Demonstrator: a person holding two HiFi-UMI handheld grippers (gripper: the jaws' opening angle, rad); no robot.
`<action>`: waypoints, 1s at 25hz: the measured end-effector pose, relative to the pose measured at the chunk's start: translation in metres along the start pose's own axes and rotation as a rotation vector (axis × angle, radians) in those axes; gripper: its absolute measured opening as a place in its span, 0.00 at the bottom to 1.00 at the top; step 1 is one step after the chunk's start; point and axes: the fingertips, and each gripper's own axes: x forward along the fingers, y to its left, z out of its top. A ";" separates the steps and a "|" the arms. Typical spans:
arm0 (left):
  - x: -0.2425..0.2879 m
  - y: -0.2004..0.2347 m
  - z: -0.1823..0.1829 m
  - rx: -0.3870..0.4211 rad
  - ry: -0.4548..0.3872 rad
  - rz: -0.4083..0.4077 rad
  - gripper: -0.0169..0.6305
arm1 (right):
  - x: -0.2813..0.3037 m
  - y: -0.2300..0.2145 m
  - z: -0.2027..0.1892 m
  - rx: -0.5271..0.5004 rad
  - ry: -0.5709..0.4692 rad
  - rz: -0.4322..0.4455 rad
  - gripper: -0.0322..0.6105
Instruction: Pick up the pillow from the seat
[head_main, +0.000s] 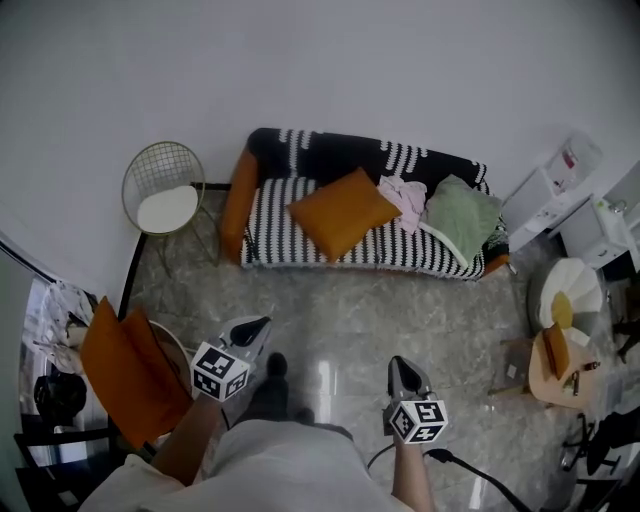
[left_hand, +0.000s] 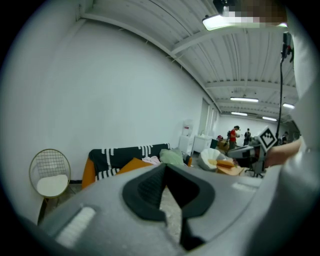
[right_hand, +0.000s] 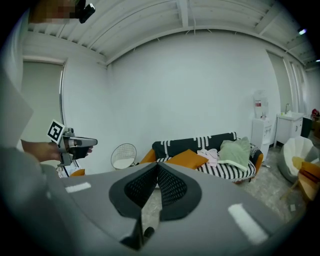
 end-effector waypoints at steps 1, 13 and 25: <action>0.007 0.008 0.002 -0.001 0.003 -0.004 0.02 | 0.009 -0.002 0.003 0.005 0.003 -0.004 0.06; 0.094 0.121 0.049 0.014 0.008 -0.044 0.02 | 0.137 -0.008 0.065 -0.003 0.016 -0.025 0.06; 0.135 0.226 0.072 0.044 0.014 -0.079 0.02 | 0.244 0.002 0.114 -0.005 0.007 -0.081 0.06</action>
